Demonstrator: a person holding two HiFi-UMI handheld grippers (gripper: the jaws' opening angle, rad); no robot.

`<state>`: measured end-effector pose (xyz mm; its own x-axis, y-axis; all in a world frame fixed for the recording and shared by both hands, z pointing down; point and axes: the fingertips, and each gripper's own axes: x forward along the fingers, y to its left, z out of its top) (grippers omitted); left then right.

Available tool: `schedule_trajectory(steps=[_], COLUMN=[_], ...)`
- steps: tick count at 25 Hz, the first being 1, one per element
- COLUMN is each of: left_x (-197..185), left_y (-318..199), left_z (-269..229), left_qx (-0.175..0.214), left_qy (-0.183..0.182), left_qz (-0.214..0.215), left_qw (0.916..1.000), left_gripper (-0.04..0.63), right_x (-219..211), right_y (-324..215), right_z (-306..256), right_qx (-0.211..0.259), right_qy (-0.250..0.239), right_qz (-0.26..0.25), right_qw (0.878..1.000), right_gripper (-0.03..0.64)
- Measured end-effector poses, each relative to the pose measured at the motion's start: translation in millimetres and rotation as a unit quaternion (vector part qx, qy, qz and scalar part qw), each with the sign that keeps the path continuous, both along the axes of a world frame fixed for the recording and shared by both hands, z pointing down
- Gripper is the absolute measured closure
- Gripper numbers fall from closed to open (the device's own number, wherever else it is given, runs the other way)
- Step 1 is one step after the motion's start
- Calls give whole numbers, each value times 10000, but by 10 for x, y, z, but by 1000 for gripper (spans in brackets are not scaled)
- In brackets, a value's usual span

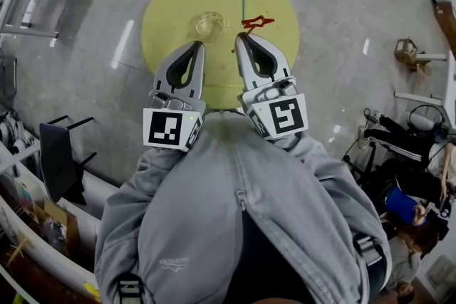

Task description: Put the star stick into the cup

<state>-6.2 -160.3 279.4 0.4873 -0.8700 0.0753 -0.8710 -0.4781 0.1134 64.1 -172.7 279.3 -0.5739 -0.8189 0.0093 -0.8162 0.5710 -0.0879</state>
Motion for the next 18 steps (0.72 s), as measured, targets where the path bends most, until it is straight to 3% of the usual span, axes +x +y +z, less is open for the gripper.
schedule_trajectory(steps=[7, 18], left_x=[-101, -147], left_y=[-90, -337], left_z=[61, -42], left_qx=[-95, -35], left_qy=[5, -44], left_qz=[-116, 231], left_qw=[9999, 9997], left_gripper=[578, 578], right_x=[-84, -202], right_y=[-128, -314], right_z=[67, -48], right_qx=[-70, -2], right_qy=[4, 15], right_qz=[-76, 75], right_qw=[9999, 10000], right_gripper=[583, 583])
